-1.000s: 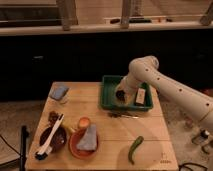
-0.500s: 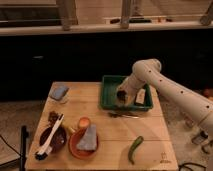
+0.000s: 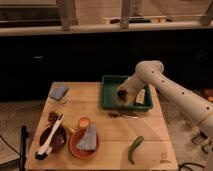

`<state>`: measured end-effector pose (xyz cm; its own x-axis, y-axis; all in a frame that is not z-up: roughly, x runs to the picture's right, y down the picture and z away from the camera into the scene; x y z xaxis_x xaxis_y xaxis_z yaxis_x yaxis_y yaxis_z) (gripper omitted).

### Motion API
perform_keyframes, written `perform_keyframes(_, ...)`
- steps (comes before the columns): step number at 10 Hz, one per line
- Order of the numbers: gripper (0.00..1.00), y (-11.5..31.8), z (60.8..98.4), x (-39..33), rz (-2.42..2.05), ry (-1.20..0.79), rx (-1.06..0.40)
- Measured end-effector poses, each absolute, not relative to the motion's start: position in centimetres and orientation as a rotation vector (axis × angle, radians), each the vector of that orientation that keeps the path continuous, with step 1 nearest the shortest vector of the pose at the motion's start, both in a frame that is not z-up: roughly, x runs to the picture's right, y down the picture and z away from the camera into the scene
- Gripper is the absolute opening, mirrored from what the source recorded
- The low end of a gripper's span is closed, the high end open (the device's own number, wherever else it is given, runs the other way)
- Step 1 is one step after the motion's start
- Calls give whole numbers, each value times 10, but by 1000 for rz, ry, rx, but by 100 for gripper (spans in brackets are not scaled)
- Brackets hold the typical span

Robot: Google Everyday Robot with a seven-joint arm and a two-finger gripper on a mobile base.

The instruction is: Stack cups into tray

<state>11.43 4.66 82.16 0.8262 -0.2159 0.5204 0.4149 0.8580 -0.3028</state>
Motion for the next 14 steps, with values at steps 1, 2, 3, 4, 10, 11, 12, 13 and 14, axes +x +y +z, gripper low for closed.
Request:
perform_keyframes(1, 0, 46, 821, 114, -347, -494, -421)
perform_keyframes(2, 0, 46, 821, 115, -348, -493, -422)
perform_keyframes(3, 0, 46, 821, 114, -350, -493, -425)
perform_keyframes(4, 0, 42, 822, 118, -362, -487, -428)
perform_keyframes(10, 0, 13, 838, 127, -373, -490, -429)
perform_keyframes(11, 0, 11, 841, 126, -376, -493, -434)
perform_keyframes(12, 0, 10, 846, 126, -377, -497, -439)
perform_keyframes(13, 0, 11, 850, 126, -377, -500, -444)
perform_keyframes(14, 0, 12, 855, 126, -378, -500, -448)
